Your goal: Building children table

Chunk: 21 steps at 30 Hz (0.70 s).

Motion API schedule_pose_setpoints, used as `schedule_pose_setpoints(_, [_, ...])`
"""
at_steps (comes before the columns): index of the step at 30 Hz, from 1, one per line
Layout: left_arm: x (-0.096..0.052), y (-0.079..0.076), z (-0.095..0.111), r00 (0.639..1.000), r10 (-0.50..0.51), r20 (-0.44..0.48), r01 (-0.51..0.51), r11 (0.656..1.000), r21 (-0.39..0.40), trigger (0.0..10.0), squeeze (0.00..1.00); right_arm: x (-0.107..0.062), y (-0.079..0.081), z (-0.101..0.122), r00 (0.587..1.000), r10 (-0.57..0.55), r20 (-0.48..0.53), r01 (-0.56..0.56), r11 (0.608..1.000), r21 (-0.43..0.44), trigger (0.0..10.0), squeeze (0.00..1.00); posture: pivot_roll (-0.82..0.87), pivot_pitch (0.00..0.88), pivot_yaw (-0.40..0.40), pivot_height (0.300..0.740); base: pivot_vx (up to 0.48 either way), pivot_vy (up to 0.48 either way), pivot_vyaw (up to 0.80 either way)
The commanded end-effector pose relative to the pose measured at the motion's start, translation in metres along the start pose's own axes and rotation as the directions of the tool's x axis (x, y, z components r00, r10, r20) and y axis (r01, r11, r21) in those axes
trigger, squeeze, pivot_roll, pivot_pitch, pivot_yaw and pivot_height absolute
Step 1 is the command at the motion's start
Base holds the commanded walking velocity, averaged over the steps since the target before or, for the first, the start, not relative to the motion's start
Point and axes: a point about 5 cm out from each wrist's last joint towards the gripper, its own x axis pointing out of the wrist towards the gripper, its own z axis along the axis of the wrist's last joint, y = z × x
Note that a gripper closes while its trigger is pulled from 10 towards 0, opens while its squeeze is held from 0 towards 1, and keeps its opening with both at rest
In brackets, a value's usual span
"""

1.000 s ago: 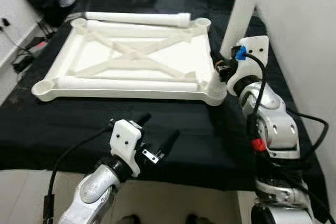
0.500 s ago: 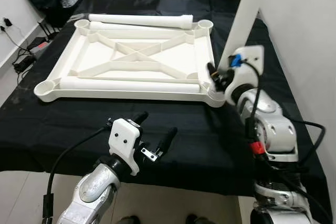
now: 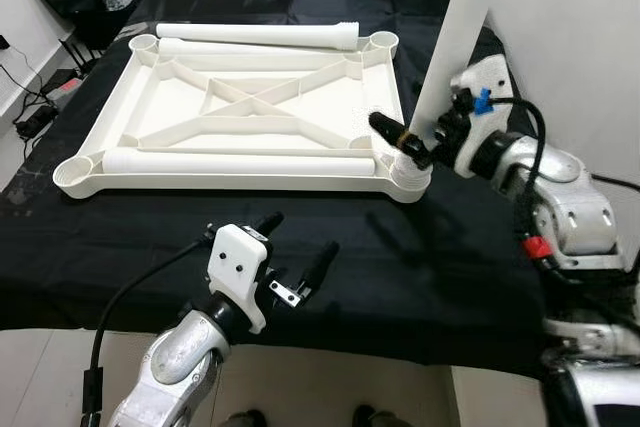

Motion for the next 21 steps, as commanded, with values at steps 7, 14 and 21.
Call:
schedule_pose_setpoints(7, [-0.004,-0.004,-0.002,1.000,-0.002,-0.021,0.002,1.000,0.010,10.0,0.00,0.000,-0.012,0.008,0.994,0.062,0.085,-0.065,0.998,0.026,3.5,0.00,0.05,0.264,-0.013,0.740,0.000,0.000,0.00])
schedule_pose_setpoints(14, [-0.003,-0.004,-0.003,1.000,-0.002,-0.022,0.002,1.000,0.007,10.0,0.00,-0.009,-0.015,0.006,0.985,0.139,0.106,-0.144,0.989,0.044,0.0,0.00,0.04,0.260,-0.014,0.740,0.000,0.000,0.00])
schedule_pose_setpoints(21, [-0.003,-0.004,-0.004,1.000,-0.004,-0.024,0.004,1.000,0.004,10.0,0.00,-0.013,-0.012,0.002,0.981,0.162,0.104,-0.168,0.984,0.058,0.0,0.00,0.03,0.252,-0.016,0.740,0.000,0.000,0.00])
